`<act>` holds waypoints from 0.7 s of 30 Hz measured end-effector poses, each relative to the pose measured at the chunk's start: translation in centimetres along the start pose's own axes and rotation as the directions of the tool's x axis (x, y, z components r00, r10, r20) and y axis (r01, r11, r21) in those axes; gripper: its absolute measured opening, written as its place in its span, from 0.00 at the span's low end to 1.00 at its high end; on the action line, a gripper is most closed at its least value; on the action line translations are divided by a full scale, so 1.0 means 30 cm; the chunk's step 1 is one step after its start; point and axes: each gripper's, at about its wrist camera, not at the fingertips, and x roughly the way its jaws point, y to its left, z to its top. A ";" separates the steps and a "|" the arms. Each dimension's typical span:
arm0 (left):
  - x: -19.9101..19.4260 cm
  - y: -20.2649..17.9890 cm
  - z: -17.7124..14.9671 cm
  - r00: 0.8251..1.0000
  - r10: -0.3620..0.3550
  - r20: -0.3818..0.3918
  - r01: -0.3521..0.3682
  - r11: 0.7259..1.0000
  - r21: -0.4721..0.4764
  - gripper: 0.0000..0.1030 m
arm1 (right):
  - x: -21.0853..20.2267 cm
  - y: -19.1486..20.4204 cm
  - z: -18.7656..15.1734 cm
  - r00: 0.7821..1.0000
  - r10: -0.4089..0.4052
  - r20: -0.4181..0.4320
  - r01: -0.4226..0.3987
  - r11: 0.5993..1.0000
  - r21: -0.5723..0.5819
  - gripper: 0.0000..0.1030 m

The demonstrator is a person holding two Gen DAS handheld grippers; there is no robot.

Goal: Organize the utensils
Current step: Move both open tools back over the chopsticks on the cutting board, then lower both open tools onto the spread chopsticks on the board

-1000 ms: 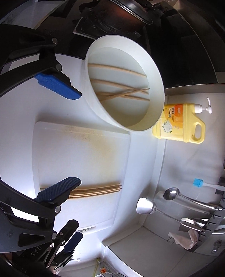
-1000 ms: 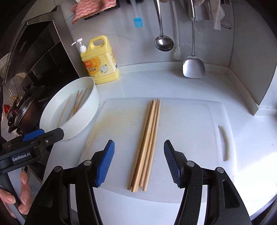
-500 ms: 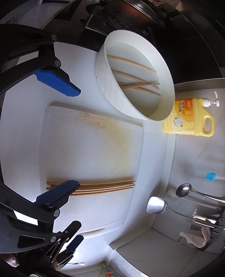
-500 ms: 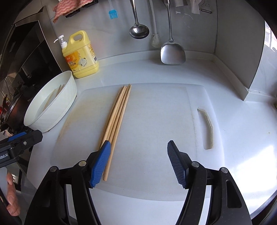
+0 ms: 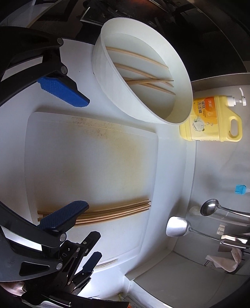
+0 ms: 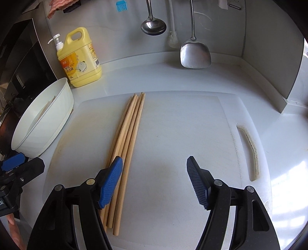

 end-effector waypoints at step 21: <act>0.066 -0.044 0.010 0.999 -0.038 -0.019 0.039 0.999 0.021 0.93 | 0.051 -0.027 -0.003 0.994 -0.108 0.004 0.109 0.993 -0.039 0.64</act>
